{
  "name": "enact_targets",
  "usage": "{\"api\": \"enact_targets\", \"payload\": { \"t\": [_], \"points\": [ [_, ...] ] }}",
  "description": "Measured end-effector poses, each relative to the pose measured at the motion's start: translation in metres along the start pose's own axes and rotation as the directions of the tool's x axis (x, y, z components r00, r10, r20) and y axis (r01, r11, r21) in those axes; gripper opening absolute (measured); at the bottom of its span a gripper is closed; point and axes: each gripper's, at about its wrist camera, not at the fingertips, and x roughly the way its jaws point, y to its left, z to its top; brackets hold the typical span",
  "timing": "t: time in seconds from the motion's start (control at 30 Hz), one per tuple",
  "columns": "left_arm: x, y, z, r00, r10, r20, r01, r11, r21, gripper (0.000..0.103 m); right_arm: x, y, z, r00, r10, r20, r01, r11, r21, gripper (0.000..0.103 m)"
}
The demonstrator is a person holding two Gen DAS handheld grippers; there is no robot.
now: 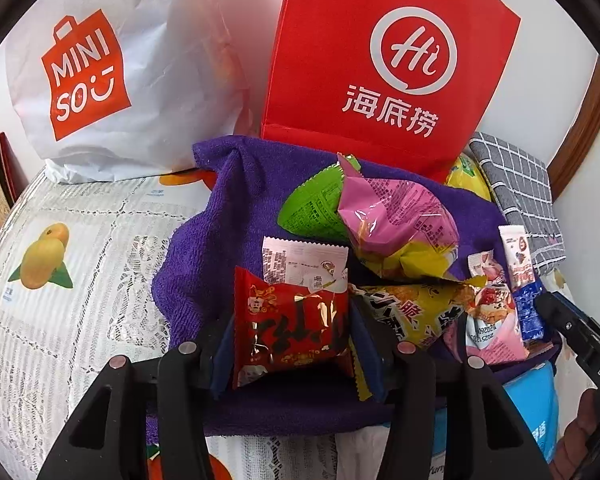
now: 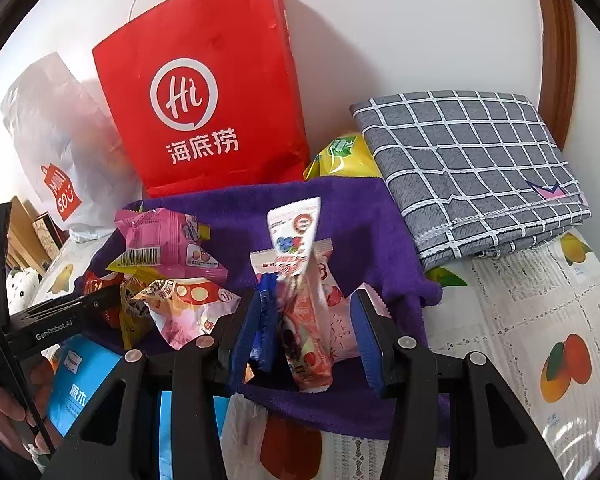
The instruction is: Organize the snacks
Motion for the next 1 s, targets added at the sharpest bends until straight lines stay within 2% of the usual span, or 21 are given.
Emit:
{"api": "enact_targets", "payload": {
  "t": [0.13,0.3,0.57,0.83,1.0],
  "points": [
    [-0.001,0.0,0.0,1.0,-0.001,0.004,0.001,1.0,-0.004,0.052,0.0,0.0,0.0,1.0,-0.001,0.0,0.001,1.0,-0.001,0.047],
    [-0.003,0.0,0.001,1.0,-0.006,0.009,0.006,1.0,-0.01,0.062,0.0,0.003,-0.001,1.0,-0.006,0.001,0.006,1.0,-0.012,0.048],
    [-0.003,-0.007,0.002,1.0,0.029,-0.006,-0.029,1.0,0.007,0.069,-0.002,0.004,0.0,1.0,-0.009,0.004,0.009,1.0,-0.014,0.048],
    [-0.005,-0.006,0.002,1.0,0.006,-0.022,-0.006,1.0,-0.006,0.076,-0.016,0.011,0.001,0.999,-0.014,0.038,0.016,0.998,-0.057,0.048],
    [-0.02,-0.009,0.001,0.999,0.034,-0.013,-0.034,0.999,0.002,0.086,-0.03,0.012,0.002,0.999,0.005,0.051,-0.003,0.999,-0.043,0.049]
  ]
}}
